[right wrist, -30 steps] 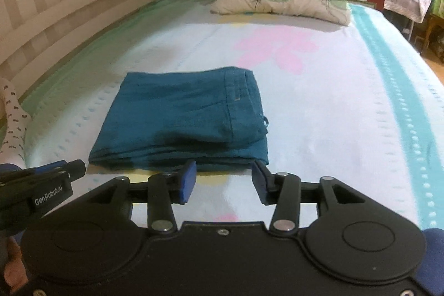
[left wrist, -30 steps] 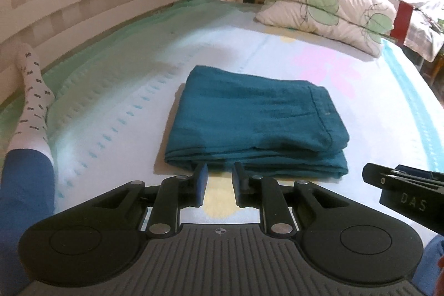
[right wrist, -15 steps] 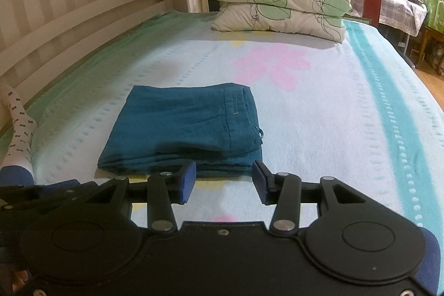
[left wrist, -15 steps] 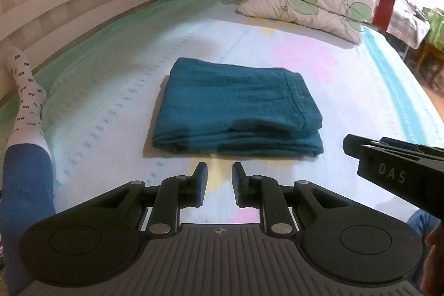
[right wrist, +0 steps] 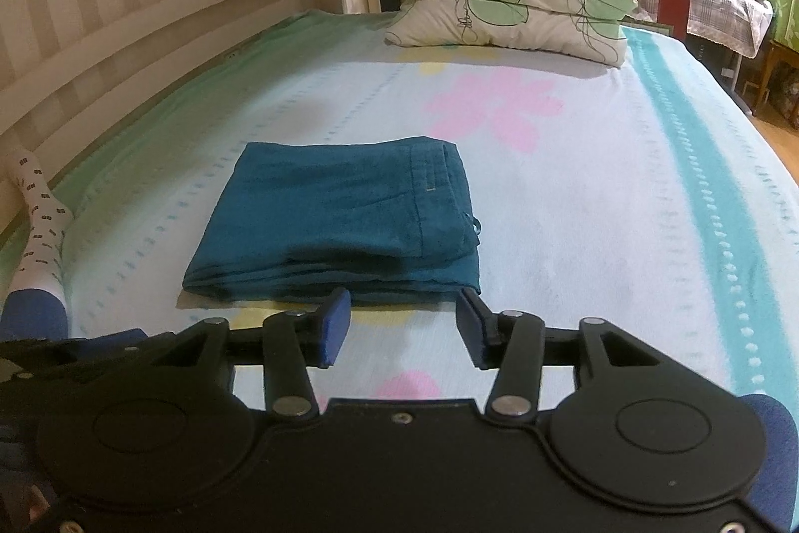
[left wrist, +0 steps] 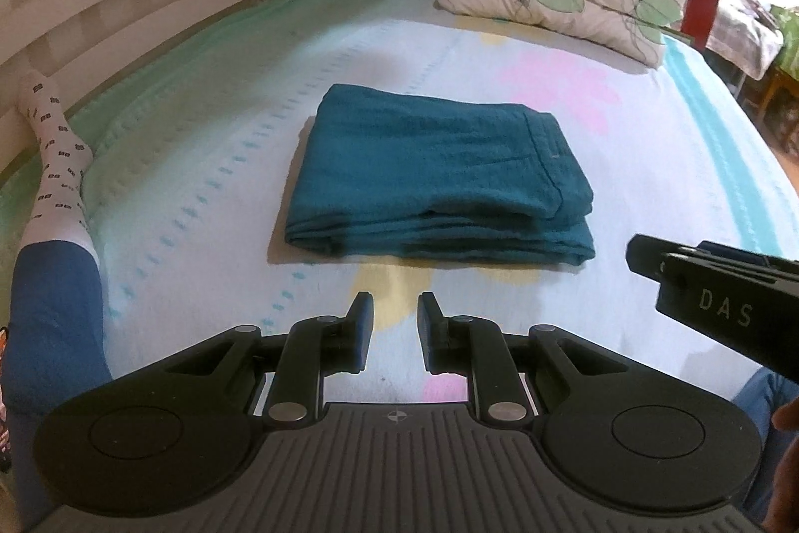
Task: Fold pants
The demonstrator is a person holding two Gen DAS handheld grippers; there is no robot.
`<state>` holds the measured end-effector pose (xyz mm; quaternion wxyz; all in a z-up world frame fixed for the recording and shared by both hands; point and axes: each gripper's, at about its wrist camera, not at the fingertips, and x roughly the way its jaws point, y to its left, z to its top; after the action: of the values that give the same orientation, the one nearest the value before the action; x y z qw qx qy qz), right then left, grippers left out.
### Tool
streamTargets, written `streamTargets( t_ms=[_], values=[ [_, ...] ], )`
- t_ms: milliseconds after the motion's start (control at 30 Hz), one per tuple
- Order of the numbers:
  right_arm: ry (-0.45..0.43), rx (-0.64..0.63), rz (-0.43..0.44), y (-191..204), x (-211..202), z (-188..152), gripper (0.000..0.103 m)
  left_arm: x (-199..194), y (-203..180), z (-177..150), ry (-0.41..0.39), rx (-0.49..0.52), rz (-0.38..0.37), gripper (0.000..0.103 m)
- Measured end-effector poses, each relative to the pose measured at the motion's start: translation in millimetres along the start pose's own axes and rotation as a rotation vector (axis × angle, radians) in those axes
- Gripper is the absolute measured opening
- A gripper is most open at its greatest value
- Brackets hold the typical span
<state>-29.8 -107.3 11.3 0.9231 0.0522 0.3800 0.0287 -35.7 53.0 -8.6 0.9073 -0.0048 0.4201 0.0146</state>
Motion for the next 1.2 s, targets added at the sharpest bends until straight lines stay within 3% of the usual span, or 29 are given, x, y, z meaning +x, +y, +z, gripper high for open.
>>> streamTargets(
  t_ms=[1200],
  values=[
    [-0.012, 0.029, -0.018, -3.3, -0.3, -3.1, 0.06, 5.6, -19.6, -6.4, 0.026, 0.068, -0.078, 0.019]
  ],
)
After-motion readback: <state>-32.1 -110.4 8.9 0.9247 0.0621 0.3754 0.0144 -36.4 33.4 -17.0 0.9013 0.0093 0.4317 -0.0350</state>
